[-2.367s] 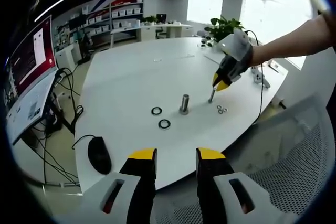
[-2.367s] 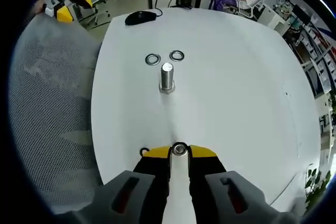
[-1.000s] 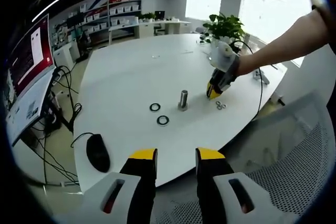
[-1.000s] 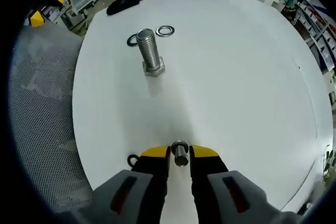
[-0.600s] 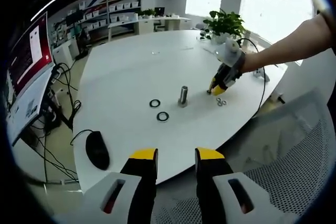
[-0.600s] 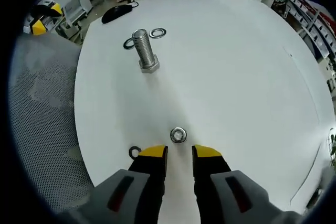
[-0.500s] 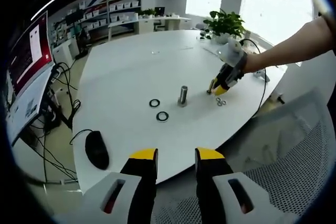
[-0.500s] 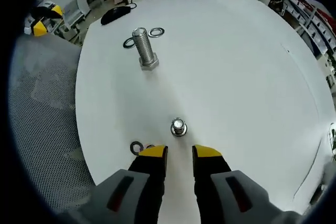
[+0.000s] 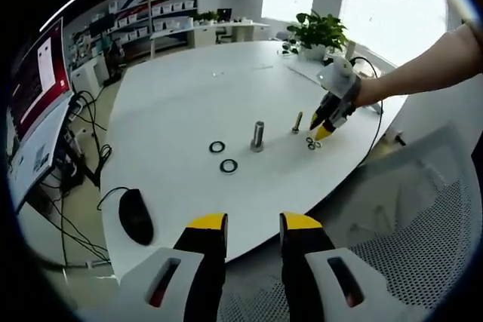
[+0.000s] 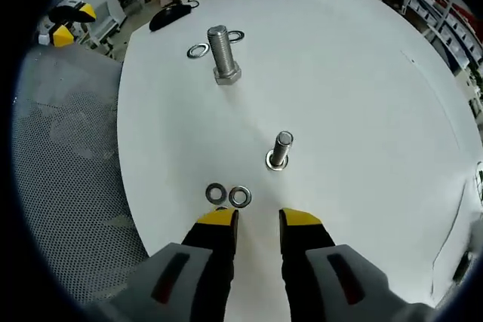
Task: Place the washer onto the threaded stud by aligning its center hole with the stud, sliding it down to the base, and recovering from edge contact or off-axis alignment until the washer reaches the visible bottom stop.
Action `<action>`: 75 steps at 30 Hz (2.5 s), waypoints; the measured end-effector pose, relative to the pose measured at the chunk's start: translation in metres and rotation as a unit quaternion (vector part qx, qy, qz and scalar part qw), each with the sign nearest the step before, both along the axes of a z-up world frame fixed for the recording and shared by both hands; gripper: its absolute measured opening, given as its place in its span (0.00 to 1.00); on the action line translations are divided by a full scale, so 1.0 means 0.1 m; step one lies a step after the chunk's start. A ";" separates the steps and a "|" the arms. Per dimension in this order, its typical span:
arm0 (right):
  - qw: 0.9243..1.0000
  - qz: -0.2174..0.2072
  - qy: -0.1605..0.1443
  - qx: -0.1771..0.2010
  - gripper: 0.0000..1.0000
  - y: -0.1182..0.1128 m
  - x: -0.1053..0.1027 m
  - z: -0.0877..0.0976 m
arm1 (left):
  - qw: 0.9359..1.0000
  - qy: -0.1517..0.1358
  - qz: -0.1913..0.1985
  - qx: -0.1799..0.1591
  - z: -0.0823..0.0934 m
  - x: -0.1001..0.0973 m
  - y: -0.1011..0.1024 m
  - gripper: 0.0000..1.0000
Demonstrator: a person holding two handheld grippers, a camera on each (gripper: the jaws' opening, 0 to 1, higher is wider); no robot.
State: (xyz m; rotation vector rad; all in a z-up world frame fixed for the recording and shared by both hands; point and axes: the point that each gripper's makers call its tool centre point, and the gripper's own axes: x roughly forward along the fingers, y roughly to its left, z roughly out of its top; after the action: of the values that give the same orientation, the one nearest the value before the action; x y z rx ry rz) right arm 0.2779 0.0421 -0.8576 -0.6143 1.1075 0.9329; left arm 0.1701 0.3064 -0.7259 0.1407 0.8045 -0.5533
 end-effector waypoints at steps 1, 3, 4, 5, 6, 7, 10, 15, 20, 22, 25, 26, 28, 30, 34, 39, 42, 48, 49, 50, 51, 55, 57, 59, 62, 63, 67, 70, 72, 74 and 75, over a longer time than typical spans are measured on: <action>1.000 -0.001 0.002 0.000 0.24 0.01 -0.03 0.02 | 1.000 -0.001 0.000 -0.001 0.00 0.01 0.00 0.26; 1.000 0.003 0.002 -0.003 0.25 0.02 -0.07 0.03 | 1.000 -0.003 -0.001 -0.004 0.01 0.01 -0.01 0.26; 1.000 0.001 0.003 -0.006 0.25 0.01 -0.10 0.04 | 1.000 -0.002 -0.002 -0.004 0.01 0.01 -0.01 0.26; 1.000 -0.002 0.006 -0.009 0.26 0.01 -0.12 0.04 | 1.000 -0.002 -0.003 -0.005 0.01 0.01 -0.02 0.26; 1.000 -0.006 0.011 -0.013 0.26 0.01 -0.16 0.04 | 1.000 -0.002 -0.004 -0.004 0.00 0.01 -0.02 0.26; 1.000 -0.006 0.012 -0.014 0.26 0.01 -0.19 0.05 | 1.000 0.001 -0.005 -0.001 -0.01 0.00 -0.02 0.26; 1.000 0.002 0.013 -0.027 0.26 0.03 -0.28 0.05 | 1.000 0.004 -0.013 0.001 -0.02 -0.02 -0.04 0.26; 0.999 -0.005 0.020 -0.044 0.26 0.03 -0.34 0.01 | 1.000 -0.005 -0.010 -0.009 0.02 -0.01 -0.05 0.25; 0.998 -0.023 0.017 -0.056 0.26 0.04 -0.33 -0.02 | 1.000 -0.001 -0.015 -0.007 0.00 -0.03 -0.05 0.25; 0.997 -0.036 0.020 -0.064 0.26 0.03 -0.34 -0.03 | 1.000 -0.002 -0.018 -0.008 0.00 -0.03 -0.06 0.25; 0.996 -0.045 0.022 -0.069 0.26 0.01 -0.32 -0.09 | 1.000 -0.001 -0.028 -0.010 0.00 -0.06 -0.09 0.25; 0.996 -0.050 0.024 -0.070 0.26 0.01 -0.34 -0.09 | 0.999 -0.002 -0.031 -0.011 0.00 -0.06 -0.10 0.25; 0.996 -0.058 0.025 -0.068 0.26 0.04 -0.35 -0.09 | 0.999 0.000 -0.035 -0.010 -0.01 -0.08 -0.10 0.25; 0.995 -0.057 0.024 -0.075 0.25 0.05 -0.37 -0.10 | 0.999 0.002 -0.036 -0.010 -0.01 -0.08 -0.11 0.25; 0.995 -0.068 0.027 -0.073 0.24 0.04 -0.31 -0.12 | 0.999 0.000 -0.033 -0.012 0.01 -0.06 -0.10 0.24; 0.995 -0.067 0.032 -0.073 0.22 0.03 -0.28 -0.12 | 0.999 0.003 -0.035 -0.008 -0.01 -0.06 -0.11 0.24; 0.995 -0.040 0.033 -0.081 0.21 0.04 -0.29 -0.12 | 1.000 0.008 -0.029 -0.004 -0.03 -0.06 -0.08 0.24; 0.994 -0.040 0.039 -0.092 0.17 0.03 -0.24 -0.12 | 1.000 0.012 -0.029 0.001 -0.05 -0.07 -0.07 0.24; 0.994 -0.040 0.039 -0.091 0.16 0.03 -0.23 -0.12 | 0.999 0.014 -0.029 0.002 -0.05 -0.07 -0.07 0.24; 0.994 -0.039 0.040 -0.090 0.14 0.03 -0.22 -0.12 | 0.999 0.015 -0.030 0.003 -0.06 -0.07 -0.07 0.24; 0.995 -0.037 0.039 -0.087 0.13 0.02 -0.21 -0.12 | 0.999 0.017 -0.031 0.005 -0.06 -0.08 -0.07 0.24; 0.995 -0.011 0.039 -0.087 0.13 0.03 -0.21 -0.13 | 0.999 0.015 -0.028 0.004 -0.06 -0.07 -0.06 0.24; 0.993 0.023 0.051 -0.102 0.15 0.05 -0.26 -0.13 | 1.000 0.014 -0.026 0.003 -0.06 -0.06 -0.06 0.23; 0.990 0.059 0.048 -0.123 0.19 0.07 -0.29 -0.12 | 0.999 0.015 -0.029 0.004 -0.06 -0.07 -0.06 0.23; 0.990 0.068 0.036 -0.121 0.19 0.07 -0.30 -0.13 | 0.999 0.014 -0.030 0.004 -0.06 -0.07 -0.07 0.23; 0.990 0.062 0.036 -0.119 0.19 0.06 -0.28 -0.12 | 0.999 0.014 -0.030 0.004 -0.06 -0.07 -0.07 0.23; 0.995 0.023 0.036 -0.092 0.18 0.06 -0.22 -0.12 | 1.000 0.009 -0.027 0.001 -0.04 -0.06 -0.06 0.23; 0.995 0.006 0.034 -0.092 0.18 0.09 -0.21 -0.12 | 1.000 0.007 -0.027 -0.001 -0.03 -0.06 -0.07 0.23; 0.995 0.011 0.030 -0.098 0.19 0.11 -0.21 -0.12 | 1.000 0.006 -0.029 -0.002 -0.03 -0.06 -0.07 0.23; 0.994 0.013 0.028 -0.100 0.19 0.11 -0.21 -0.13 | 1.000 0.004 -0.029 -0.003 -0.02 -0.05 -0.08 0.23; 0.995 0.010 0.030 -0.100 0.19 0.10 -0.20 -0.13 | 1.000 0.003 -0.029 -0.005 -0.02 -0.05 -0.08 0.23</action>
State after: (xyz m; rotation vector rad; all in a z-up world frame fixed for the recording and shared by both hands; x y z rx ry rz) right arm 0.2579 0.0522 -0.8701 -0.7664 1.2596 0.8685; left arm 0.1648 0.2982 -0.7277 0.1546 0.8061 -0.6131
